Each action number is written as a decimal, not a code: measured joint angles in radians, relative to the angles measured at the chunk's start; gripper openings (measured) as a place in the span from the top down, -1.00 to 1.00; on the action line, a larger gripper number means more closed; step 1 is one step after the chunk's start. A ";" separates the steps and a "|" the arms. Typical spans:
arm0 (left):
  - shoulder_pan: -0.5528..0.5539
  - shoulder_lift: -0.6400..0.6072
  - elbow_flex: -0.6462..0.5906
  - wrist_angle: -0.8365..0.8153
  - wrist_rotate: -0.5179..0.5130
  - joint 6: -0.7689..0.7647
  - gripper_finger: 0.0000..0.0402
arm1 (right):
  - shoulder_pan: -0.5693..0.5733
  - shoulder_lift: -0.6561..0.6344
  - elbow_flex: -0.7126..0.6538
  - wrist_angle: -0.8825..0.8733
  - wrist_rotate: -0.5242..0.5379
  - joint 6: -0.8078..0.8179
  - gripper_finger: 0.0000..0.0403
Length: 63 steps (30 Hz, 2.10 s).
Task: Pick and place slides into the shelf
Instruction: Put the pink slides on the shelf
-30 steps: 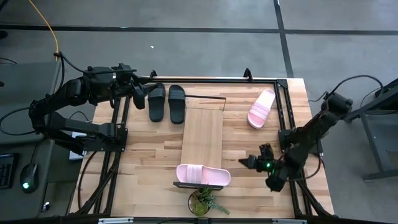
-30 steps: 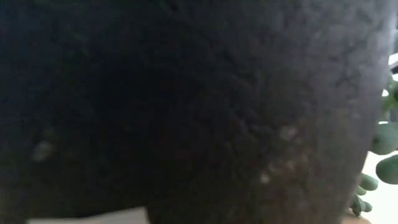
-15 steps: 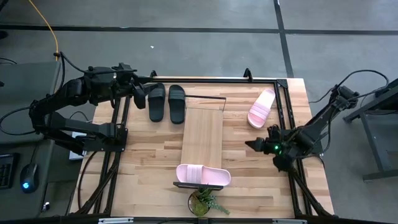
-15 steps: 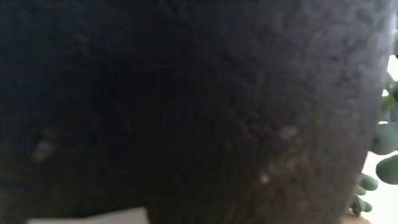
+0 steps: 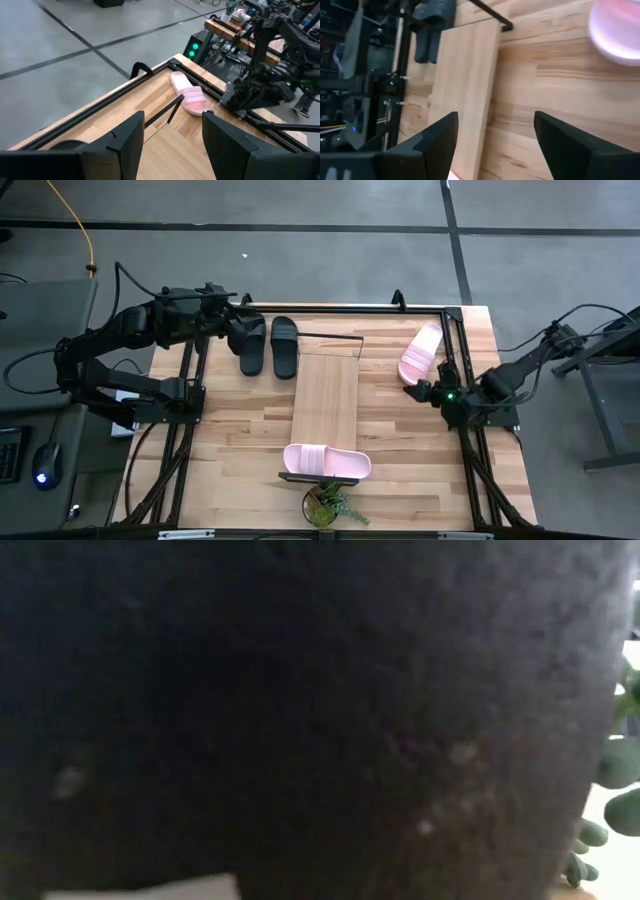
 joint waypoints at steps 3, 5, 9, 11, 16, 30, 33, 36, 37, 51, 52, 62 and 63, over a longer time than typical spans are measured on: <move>-0.002 0.013 0.000 0.004 0.006 -0.007 0.08 | -0.032 -0.073 0.000 -0.061 -0.042 -0.032 -0.24; -0.002 0.022 0.000 0.011 0.006 -0.007 0.08 | -0.053 -0.126 0.000 -0.089 -0.044 -0.058 -0.24; -0.002 0.038 0.000 0.032 0.005 -0.007 0.08 | -0.092 -0.247 0.000 -0.132 -0.044 -0.115 -0.24; -0.002 0.043 0.000 0.043 0.005 -0.007 0.08 | -0.111 -0.308 0.000 -0.146 -0.044 -0.142 -0.24; -0.002 0.052 0.000 0.054 0.005 -0.007 0.08 | -0.162 -0.424 0.000 -0.151 -0.037 -0.210 -0.24; -0.001 0.056 0.000 0.054 -0.026 0.014 0.08 | -0.324 -0.476 0.000 0.172 0.041 -0.558 -0.24; -0.001 0.056 0.000 0.054 -0.028 0.025 0.08 | -0.376 -0.460 0.000 0.251 0.047 -0.641 -0.24; -0.001 0.056 0.000 0.058 -0.028 0.036 0.08 | -0.438 -0.445 0.000 0.309 0.024 -0.708 -0.24; -0.001 0.056 0.000 0.058 -0.028 0.036 0.08 | -0.460 -0.440 0.000 0.327 0.007 -0.731 -0.24; -0.001 0.056 0.000 0.062 -0.019 0.031 0.08 | -0.859 -0.241 0.226 0.226 -0.192 -0.984 -0.24; -0.001 0.056 0.000 0.062 -0.019 0.031 0.08 | -0.893 -0.223 0.253 0.188 -0.215 -0.995 -0.24; -0.001 0.056 0.000 0.061 -0.019 0.036 0.08 | -1.188 -0.087 0.400 -0.034 -0.493 -1.138 -0.24; -0.001 0.056 0.000 0.061 -0.019 0.038 0.08 | -1.214 -0.081 0.400 -0.037 -0.518 -1.153 -0.24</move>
